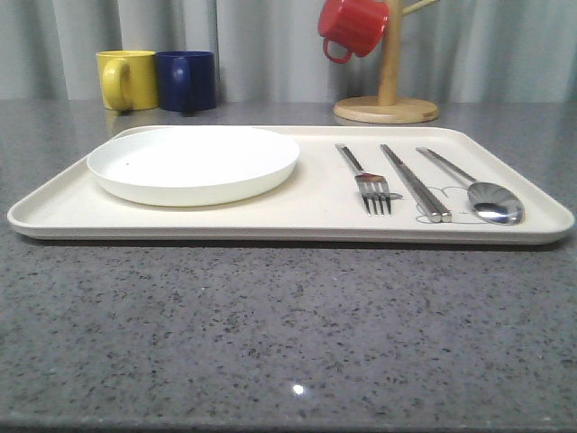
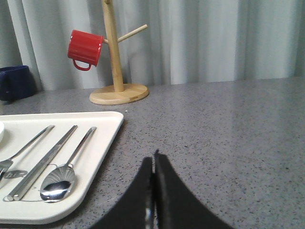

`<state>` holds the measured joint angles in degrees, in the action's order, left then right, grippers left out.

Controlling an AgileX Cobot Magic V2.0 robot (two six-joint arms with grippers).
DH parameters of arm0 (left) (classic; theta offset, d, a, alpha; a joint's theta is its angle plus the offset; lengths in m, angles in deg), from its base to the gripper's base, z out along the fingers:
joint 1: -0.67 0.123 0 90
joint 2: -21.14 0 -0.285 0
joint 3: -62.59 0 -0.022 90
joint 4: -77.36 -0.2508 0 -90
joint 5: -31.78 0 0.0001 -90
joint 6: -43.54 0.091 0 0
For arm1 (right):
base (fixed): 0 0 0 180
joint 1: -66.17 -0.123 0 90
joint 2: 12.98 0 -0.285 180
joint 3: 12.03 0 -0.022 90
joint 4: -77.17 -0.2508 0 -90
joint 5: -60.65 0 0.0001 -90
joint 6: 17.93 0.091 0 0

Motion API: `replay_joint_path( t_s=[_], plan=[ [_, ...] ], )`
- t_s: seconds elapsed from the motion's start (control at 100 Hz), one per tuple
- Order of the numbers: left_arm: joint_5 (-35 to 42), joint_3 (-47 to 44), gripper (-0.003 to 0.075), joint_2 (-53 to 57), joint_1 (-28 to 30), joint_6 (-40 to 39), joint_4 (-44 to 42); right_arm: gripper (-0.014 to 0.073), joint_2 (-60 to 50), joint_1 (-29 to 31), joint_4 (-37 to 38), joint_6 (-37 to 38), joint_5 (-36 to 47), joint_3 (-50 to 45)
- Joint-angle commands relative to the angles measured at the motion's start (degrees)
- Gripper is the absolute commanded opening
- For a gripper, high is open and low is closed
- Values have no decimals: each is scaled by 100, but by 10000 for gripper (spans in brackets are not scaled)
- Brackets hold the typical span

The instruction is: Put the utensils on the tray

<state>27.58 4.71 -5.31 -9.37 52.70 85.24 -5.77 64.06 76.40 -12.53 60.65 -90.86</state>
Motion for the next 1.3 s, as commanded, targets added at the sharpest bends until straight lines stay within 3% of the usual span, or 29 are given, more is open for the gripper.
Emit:
replay_joint_path(
  t_s=[0.0,0.55,0.68,1.29],
  plan=[
    [491,-11,-18,212,-24,-611,-570,-68,-130,36,10,-56,520,103],
    [505,-1749,-18,2011,-24,-1071,-1213,-68,-130,36,10,-56,520,103],
    [795,-2046,-18,2088,-24,-1071,-1249,-68,-130,36,10,-56,526,103],
    [904,-2148,-18,2088,-24,-1071,-1259,-68,-123,36,10,-56,517,103]
  ],
)
